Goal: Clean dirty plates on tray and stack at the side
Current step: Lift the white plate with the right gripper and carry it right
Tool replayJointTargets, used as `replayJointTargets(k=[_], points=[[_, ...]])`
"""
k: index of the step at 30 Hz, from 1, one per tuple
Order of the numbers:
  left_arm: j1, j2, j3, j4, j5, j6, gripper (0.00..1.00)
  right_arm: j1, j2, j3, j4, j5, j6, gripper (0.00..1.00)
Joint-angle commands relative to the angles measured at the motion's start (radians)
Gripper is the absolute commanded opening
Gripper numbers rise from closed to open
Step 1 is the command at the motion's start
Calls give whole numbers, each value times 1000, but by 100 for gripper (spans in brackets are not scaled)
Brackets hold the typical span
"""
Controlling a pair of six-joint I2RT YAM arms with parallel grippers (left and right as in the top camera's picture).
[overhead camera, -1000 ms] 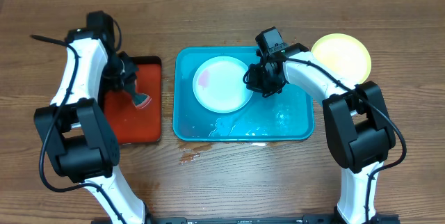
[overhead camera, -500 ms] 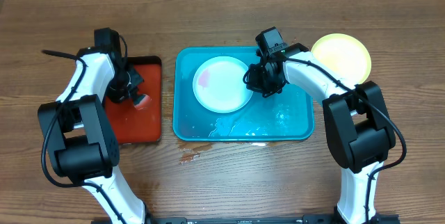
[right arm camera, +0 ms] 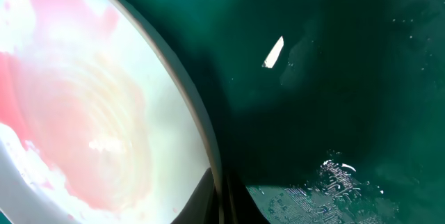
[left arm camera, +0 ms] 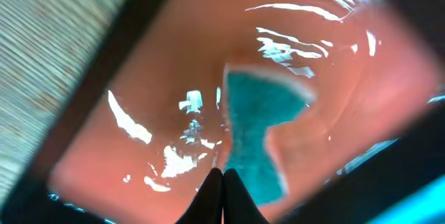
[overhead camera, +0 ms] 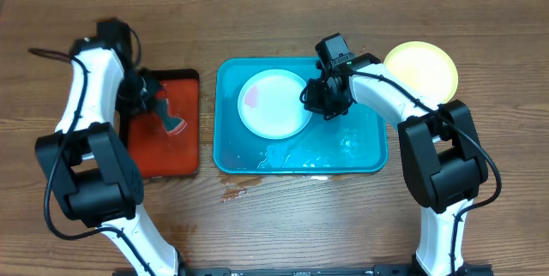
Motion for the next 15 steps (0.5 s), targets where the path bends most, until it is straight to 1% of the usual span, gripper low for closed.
replayJointTargets(k=[1,2,3,4,6,7,8,9,15], points=[[3,-4,98,-24,8,1,4,2,-43,29,-11,24,-39,4],[3,-4,98,-22,8,1,5,4,-51,34,-13,31,-48,4],[3,-3,98,-22,8,1,9,9,-64,40,-17,44,-56,4],[3,-3,97,-22,8,1,15,14,-77,47,-27,67,-56,4],[3,-2,96,-22,8,1,36,33,-111,66,-56,140,-57,4],[3,-3,96,-22,8,1,43,45,-129,77,-71,180,-67,4],[3,-2,96,-22,9,1,75,76,-166,101,-103,267,-108,4],[3,-2,96,-22,11,1,100,92,-180,114,-122,316,-117,4],[3,-2,96,-21,17,1,100,202,-229,209,-242,646,-129,4]])
